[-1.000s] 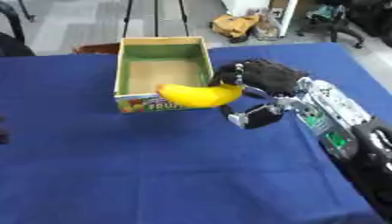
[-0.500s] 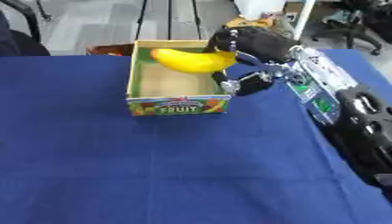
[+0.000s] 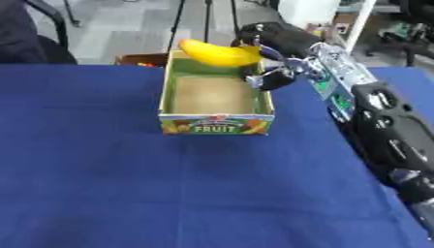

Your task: Pick up objects on the table and place them in the box.

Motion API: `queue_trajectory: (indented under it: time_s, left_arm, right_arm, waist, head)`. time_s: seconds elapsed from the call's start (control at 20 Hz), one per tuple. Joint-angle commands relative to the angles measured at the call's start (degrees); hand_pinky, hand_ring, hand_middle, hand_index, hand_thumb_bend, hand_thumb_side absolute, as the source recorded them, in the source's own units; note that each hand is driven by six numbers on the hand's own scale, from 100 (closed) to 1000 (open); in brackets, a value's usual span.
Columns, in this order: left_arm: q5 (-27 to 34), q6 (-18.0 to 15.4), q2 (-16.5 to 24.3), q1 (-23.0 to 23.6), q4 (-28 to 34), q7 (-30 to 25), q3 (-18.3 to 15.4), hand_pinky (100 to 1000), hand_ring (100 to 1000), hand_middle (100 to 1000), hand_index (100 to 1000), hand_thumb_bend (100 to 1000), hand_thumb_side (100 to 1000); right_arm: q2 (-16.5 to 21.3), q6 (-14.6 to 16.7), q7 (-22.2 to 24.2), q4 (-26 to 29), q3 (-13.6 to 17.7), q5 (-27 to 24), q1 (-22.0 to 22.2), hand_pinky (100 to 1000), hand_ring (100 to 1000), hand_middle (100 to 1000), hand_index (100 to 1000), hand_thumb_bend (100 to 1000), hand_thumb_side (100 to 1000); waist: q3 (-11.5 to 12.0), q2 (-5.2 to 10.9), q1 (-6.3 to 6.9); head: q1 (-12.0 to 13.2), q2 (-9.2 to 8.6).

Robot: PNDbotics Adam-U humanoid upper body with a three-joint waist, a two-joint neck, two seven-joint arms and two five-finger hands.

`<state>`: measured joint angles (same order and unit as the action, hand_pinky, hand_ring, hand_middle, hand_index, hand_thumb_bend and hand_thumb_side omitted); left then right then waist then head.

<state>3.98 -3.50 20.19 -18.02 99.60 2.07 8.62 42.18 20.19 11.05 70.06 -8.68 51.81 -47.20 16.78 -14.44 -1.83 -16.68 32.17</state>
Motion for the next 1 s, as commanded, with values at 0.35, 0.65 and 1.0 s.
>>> queue_trajectory:
  time_s: [0.35,0.65,1.0]
  left_arm:
    - [0.56,0.14,0.01,-1.53,2.1,-0.6,0.05,543,546,617,716,567,819]
    - [0.7,0.24,-0.19,-1.64,2.26,-0.76,0.1,543,546,617,716,567,820]
    - [0.84,0.25,-0.41,-1.78,2.41,-0.95,0.16,543,546,618,716,569,820]
  right_arm:
    - [-1.0,-1.55,-1.33,-11.69,4.38,5.05,-1.58,711,822,765,683,100,264]
    - [-1.97,-1.07,-2.98,-16.41,5.24,8.01,-1.39,710,822,763,683,100,270]
    - [-3.63,0.25,-3.05,-19.59,4.84,10.57,-1.15,714,824,766,741,100,296]
  waist:
    - [3.19,0.26,0.39]
    - [3.91,-0.06,0.64]
    - [3.45,-0.2,1.13]
  head:
    - [-1.15,-2.36]
    - [-1.08,-2.82]
    - [-1.61,-3.65]
